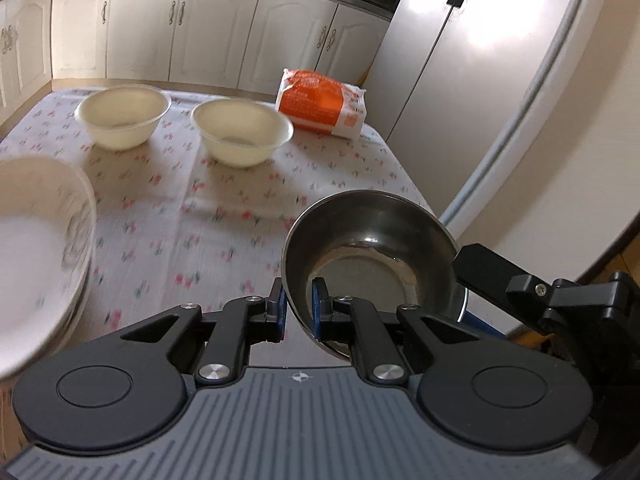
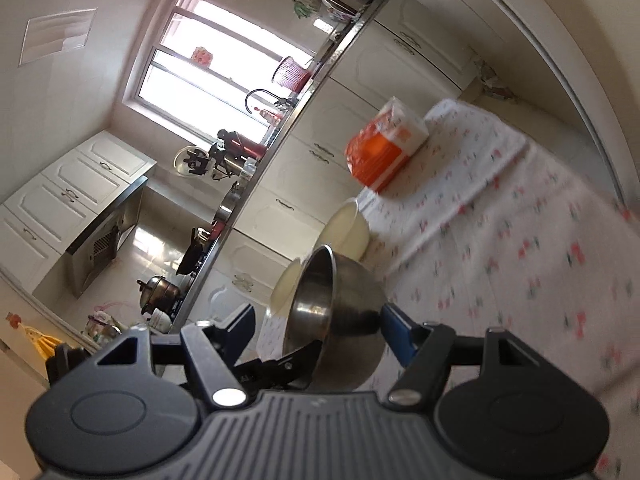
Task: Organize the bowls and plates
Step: 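Carry the steel bowl beside the plate stack, lower it and open the left gripper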
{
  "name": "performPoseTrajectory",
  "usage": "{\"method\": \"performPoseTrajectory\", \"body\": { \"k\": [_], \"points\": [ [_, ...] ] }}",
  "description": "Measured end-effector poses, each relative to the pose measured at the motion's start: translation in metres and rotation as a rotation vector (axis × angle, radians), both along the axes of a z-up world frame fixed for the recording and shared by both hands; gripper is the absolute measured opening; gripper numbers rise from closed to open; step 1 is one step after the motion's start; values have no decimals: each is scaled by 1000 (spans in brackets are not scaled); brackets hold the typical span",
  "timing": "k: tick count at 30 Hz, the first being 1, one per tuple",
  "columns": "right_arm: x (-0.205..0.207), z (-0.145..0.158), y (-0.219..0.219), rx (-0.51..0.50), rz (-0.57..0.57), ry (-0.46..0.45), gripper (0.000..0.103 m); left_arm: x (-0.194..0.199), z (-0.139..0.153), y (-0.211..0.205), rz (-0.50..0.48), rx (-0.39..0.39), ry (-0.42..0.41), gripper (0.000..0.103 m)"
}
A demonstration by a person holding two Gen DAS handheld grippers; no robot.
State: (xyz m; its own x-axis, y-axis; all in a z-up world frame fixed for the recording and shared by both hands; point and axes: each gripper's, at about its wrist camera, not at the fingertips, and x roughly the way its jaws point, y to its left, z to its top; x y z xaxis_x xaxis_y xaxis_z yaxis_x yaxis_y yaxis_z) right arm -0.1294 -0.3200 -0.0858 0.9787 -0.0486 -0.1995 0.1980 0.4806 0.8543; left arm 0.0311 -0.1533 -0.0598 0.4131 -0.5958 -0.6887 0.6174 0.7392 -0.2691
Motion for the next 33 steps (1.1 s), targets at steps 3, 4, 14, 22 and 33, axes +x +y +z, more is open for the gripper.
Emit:
{"method": "performPoseTrajectory", "body": {
  "k": [3,4,14,22,33],
  "points": [
    [-8,-8,10,8,-5,17,70,-13,-8,9,2,6,9,9],
    [-9,-10,11,13,-4,22,70,-16,-11,11,7,7,13,9],
    [12,-26,21,9,46,73,70,-18,-26,27,81,24,4,9],
    [21,-30,26,-19,62,102,70,-12,-30,31,95,23,4,13],
    [-12,-17,30,-17,26,79,96,-18,-28,53,126,8,-18,35]
  ]
}}
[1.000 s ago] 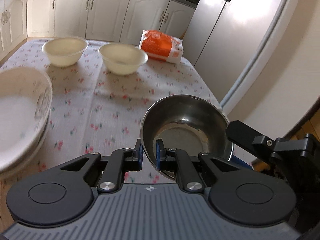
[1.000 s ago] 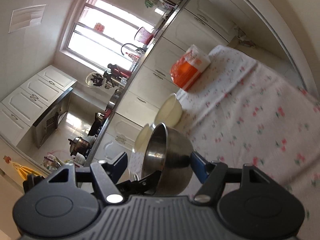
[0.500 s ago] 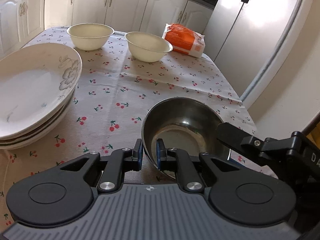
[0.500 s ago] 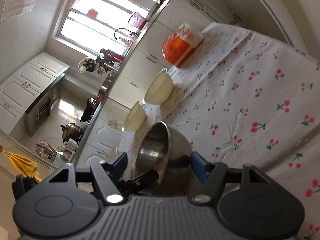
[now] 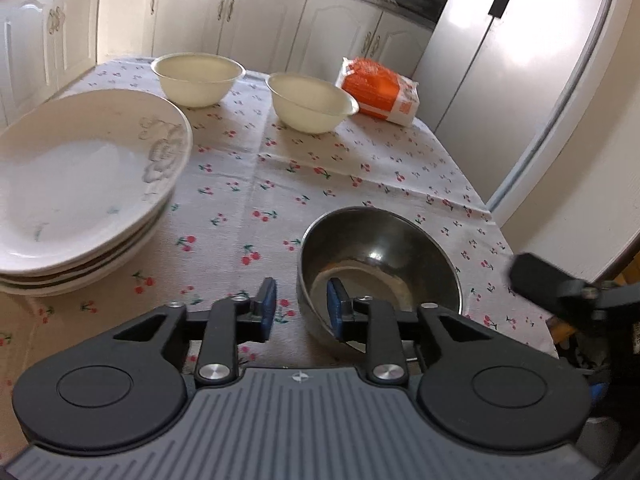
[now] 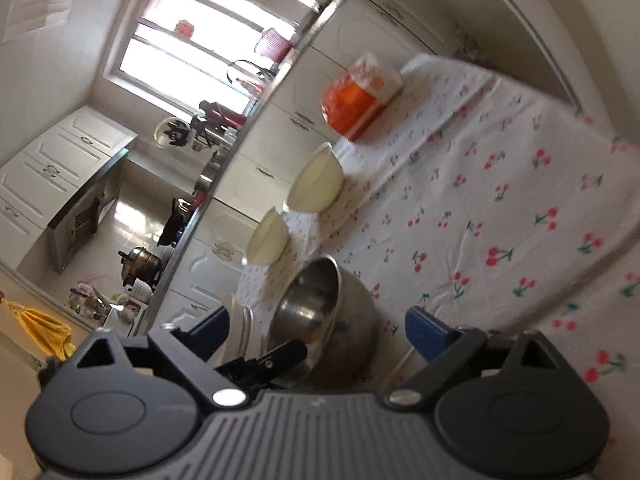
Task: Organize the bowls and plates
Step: 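Carry the steel bowl beside the plate stack, lower it and open the left gripper, then move the left gripper toward the two cream bowls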
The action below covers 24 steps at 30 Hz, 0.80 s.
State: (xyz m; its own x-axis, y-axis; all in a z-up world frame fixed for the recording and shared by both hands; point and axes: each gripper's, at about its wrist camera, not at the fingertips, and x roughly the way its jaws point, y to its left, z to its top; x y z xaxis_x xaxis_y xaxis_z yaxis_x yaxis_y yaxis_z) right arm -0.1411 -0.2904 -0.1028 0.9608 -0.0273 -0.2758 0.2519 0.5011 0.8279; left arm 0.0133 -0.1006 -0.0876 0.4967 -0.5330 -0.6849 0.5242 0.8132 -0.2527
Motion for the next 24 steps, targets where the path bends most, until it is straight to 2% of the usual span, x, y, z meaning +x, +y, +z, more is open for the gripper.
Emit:
{"method": "performPoseTrajectory", "body": {
  "k": [4,10,15,20,23,24],
  "points": [
    [-22,14,13,-73,-39,27,100,-11,9,19,8,-26,-38,50],
    [-39,36,47,-206,-58,83,101,-37,25,50,-14,-43,-106,60],
    [-49,54,75,-325,-84,125,102,-54,42,85,-15,-64,-153,72],
    [-65,66,101,-414,-113,200,102,-60,56,125,59,-43,-180,90],
    [-78,68,111,-456,-125,206,102,-67,62,144,105,-29,-206,99],
    [-81,69,114,-468,-134,209,102,-68,63,148,123,-33,-211,99]
  ]
}}
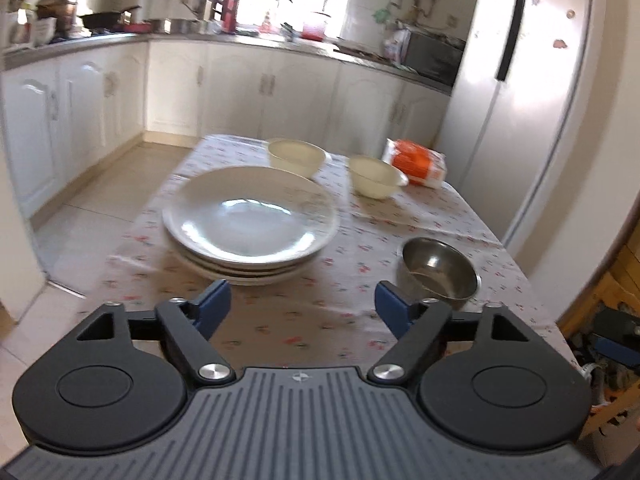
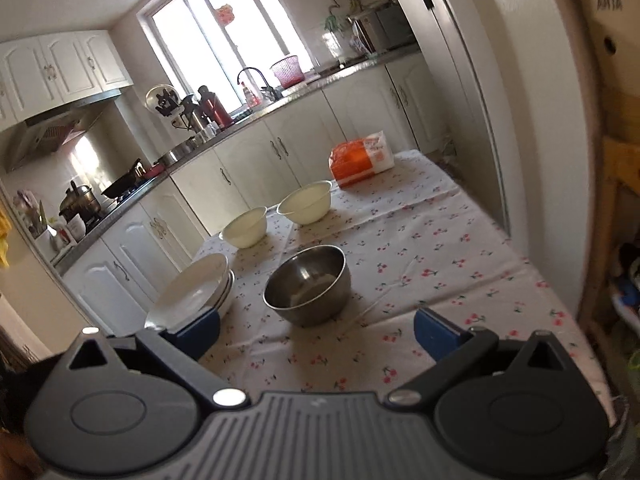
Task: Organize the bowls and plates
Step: 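Move the left gripper toward the two cream bowls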
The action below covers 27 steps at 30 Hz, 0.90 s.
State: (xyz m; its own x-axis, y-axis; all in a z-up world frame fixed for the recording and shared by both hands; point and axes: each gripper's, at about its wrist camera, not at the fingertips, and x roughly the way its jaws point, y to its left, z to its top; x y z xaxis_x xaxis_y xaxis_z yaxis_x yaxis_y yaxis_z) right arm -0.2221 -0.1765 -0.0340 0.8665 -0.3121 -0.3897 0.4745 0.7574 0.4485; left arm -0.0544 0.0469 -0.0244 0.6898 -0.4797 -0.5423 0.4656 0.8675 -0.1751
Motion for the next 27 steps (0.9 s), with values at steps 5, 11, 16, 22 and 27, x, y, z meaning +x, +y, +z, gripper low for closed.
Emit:
{"method": "performPoseTrajectory", "body": {
  "k": [5,11,16,22,27],
  "points": [
    [-13,9,8,-34,-10,15,102,-2,12,18,34,-32,9,100],
    [-18,33,13,-82,-5,3,102,5,44,17,37,-87,-36,100],
    [-13,62,12,-96,3,18,102,20,61,4,18,-93,-67,101],
    [-4,74,10,-115,-14,38,102,36,61,-7,-1,-121,-46,102],
    [18,56,-9,-52,-6,-11,102,33,51,-18,-28,-156,-47,103]
  ]
}}
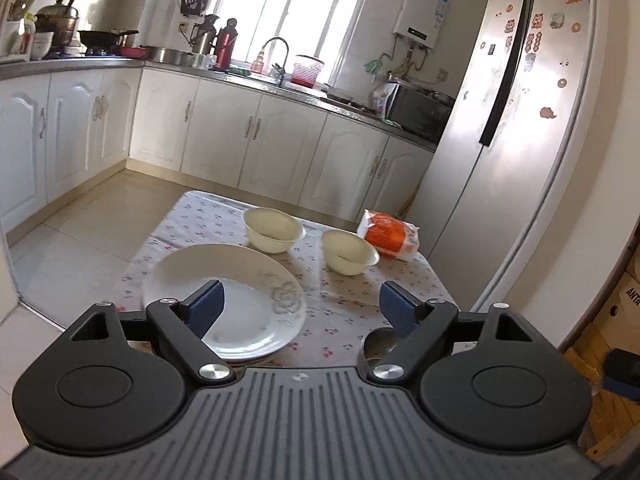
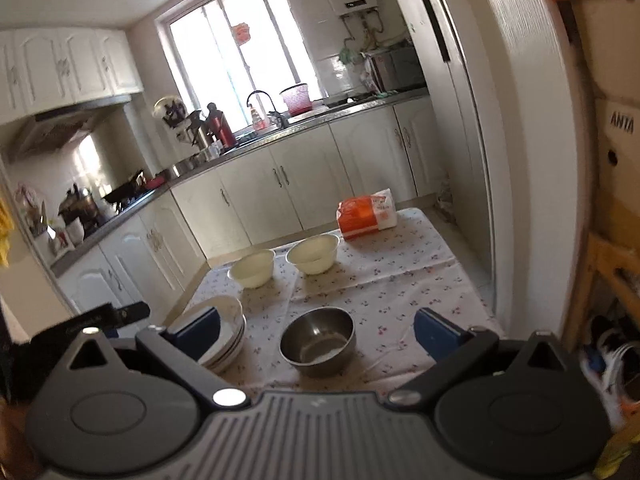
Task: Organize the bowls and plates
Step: 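Move the left gripper toward the two cream bowls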
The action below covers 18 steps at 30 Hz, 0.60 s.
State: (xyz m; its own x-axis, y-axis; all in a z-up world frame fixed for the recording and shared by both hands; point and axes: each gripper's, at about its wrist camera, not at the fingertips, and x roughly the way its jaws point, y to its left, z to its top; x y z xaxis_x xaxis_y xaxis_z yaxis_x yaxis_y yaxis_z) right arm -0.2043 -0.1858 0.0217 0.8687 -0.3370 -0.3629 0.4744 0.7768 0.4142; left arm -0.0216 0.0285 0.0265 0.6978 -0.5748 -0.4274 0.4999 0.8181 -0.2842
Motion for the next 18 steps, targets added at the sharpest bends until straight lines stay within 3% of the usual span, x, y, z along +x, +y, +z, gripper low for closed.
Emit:
{"method": "performPoseTrajectory", "body": {
  "k": [7,18],
  "points": [
    [59,-26,-59,136,79,-72,102,26,-24,-36,-3,65,66,103],
    [161,-53,-159,285,182,-44,102,113,-46,-102,0,129,234,103]
  ]
}}
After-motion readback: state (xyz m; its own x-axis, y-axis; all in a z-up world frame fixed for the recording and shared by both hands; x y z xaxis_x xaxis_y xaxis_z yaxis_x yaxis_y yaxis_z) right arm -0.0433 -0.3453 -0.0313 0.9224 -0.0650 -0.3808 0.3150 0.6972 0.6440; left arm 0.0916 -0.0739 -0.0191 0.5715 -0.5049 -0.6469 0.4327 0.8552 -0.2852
